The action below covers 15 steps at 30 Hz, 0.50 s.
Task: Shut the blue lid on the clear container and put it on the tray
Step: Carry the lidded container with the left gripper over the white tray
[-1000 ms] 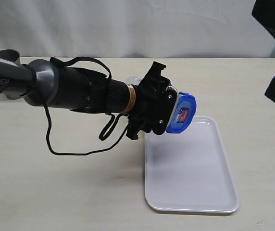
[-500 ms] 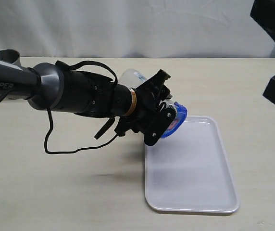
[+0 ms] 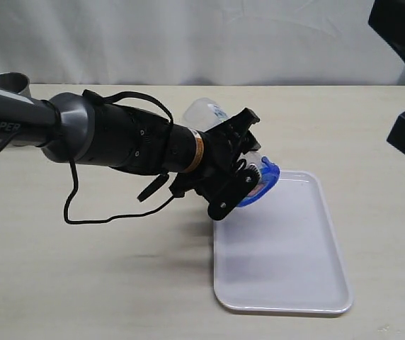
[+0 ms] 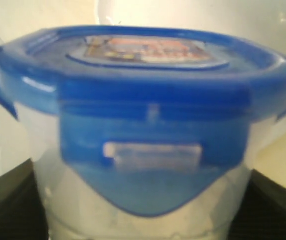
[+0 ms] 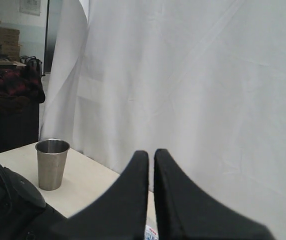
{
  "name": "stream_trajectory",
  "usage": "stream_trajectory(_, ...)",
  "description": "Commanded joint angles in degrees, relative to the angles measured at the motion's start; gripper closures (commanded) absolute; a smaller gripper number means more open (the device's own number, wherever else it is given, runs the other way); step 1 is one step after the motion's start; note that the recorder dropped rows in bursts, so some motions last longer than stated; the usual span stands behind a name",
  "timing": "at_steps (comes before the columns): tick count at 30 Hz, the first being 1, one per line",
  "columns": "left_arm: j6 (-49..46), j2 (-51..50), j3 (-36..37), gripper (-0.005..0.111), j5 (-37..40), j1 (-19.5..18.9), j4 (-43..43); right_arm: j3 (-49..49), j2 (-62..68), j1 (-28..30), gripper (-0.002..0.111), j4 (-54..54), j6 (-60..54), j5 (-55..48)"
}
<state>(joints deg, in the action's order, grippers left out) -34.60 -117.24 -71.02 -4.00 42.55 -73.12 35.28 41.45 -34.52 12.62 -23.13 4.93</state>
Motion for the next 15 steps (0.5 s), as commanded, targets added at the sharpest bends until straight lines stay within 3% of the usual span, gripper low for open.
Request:
stream_trajectory(1,0.6,1.0,-0.7,0.107,-1.3,0.2,1.0,-0.2,-0.3,0.4,0.104,0.2,0.0,0.0)
stream_trajectory(4,6.0,1.0,-0.7,0.107,-4.1,0.2,4.4,-0.2,-0.3,0.4,0.104,0.2,0.0,-0.2)
stream_trajectory(9,23.5,1.0,-0.7,0.107,-13.3,0.2,13.2,-0.2,-0.3,0.4,0.104,0.2,0.0,-0.3)
stream_trajectory(15,45.6,1.0,-0.7,0.107,-20.1,0.2,13.9,-0.2,-0.3,0.4,0.104,0.2,0.0,-0.4)
